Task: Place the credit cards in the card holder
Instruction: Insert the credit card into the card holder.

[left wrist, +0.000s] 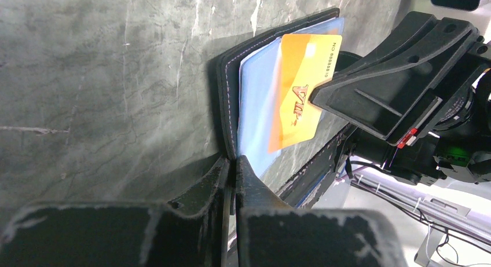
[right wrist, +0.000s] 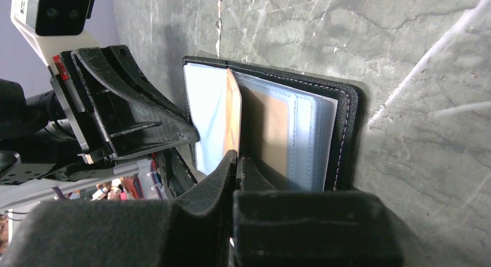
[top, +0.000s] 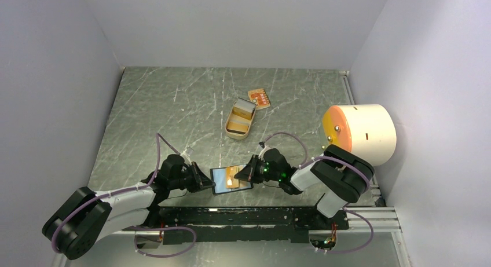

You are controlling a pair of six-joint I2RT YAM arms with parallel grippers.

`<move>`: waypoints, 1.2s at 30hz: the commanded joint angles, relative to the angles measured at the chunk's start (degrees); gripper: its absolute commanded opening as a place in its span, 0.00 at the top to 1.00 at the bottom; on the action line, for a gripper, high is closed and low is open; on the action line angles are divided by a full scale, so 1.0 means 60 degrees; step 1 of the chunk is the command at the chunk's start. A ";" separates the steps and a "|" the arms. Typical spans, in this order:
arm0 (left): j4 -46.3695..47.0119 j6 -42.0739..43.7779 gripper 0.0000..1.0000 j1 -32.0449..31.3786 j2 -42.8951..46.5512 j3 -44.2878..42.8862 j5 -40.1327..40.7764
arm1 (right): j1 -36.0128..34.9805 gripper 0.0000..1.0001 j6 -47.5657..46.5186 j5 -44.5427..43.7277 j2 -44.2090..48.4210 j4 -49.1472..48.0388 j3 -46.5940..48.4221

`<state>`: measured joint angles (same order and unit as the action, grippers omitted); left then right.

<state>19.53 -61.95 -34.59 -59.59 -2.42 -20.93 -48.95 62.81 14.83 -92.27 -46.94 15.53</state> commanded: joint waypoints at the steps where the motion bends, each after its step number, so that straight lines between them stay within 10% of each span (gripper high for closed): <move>1: 0.0217 0.0046 0.91 0.0047 0.0055 0.0004 -0.0144 | -0.0181 1.00 -0.0290 -0.0238 -0.0285 0.0755 -0.0036; 36: 0.0341 0.0103 0.90 0.0038 0.0042 -0.0046 -0.0247 | -0.0170 0.99 -0.0794 0.0471 -0.0528 0.1188 0.0634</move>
<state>19.66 -61.93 -34.59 -59.68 -2.42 -21.06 -49.60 60.73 17.58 -93.17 -43.44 18.37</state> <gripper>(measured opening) 0.100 0.010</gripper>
